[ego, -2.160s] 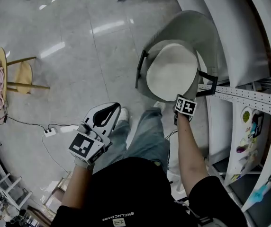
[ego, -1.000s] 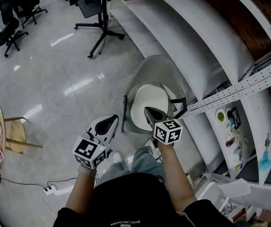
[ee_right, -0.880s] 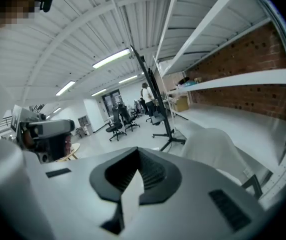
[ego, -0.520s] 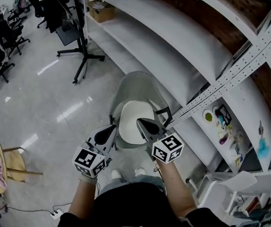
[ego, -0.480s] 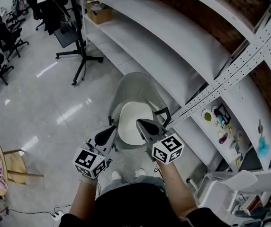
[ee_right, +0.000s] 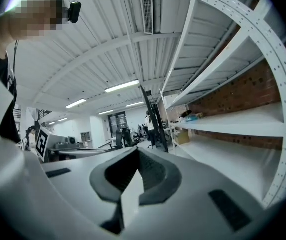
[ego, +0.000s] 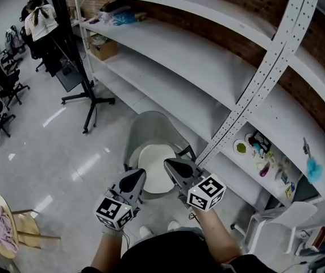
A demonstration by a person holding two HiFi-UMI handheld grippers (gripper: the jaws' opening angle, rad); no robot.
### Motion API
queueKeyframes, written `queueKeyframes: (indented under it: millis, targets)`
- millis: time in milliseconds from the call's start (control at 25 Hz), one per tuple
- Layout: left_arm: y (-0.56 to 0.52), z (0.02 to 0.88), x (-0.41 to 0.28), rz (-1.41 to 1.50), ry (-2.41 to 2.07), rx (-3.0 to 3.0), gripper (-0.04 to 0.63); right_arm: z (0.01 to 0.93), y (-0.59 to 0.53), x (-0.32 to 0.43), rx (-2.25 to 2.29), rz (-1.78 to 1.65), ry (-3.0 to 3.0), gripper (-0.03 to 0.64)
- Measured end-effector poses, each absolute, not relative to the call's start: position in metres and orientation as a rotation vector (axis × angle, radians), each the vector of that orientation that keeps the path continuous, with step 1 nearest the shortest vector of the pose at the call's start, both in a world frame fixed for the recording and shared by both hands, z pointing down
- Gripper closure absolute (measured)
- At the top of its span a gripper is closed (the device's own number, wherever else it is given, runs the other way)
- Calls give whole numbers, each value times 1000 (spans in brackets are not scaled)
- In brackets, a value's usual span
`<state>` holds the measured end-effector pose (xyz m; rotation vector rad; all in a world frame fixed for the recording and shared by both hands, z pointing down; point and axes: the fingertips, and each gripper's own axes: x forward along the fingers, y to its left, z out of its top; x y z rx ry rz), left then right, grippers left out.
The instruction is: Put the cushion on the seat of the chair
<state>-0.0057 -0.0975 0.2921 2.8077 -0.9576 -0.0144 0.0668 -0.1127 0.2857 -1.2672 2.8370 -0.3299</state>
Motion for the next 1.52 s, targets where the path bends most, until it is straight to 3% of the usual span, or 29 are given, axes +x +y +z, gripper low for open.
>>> queueKeyframes:
  millis: [560,1520]
  targets:
    - [-106,242,20,-68,-967,2912,581,221,-106,97,-1208,-124,2772,609]
    - [-96,223,46,-45,-952,2986,583,218,-102,123,-1234,-74,2755,611]
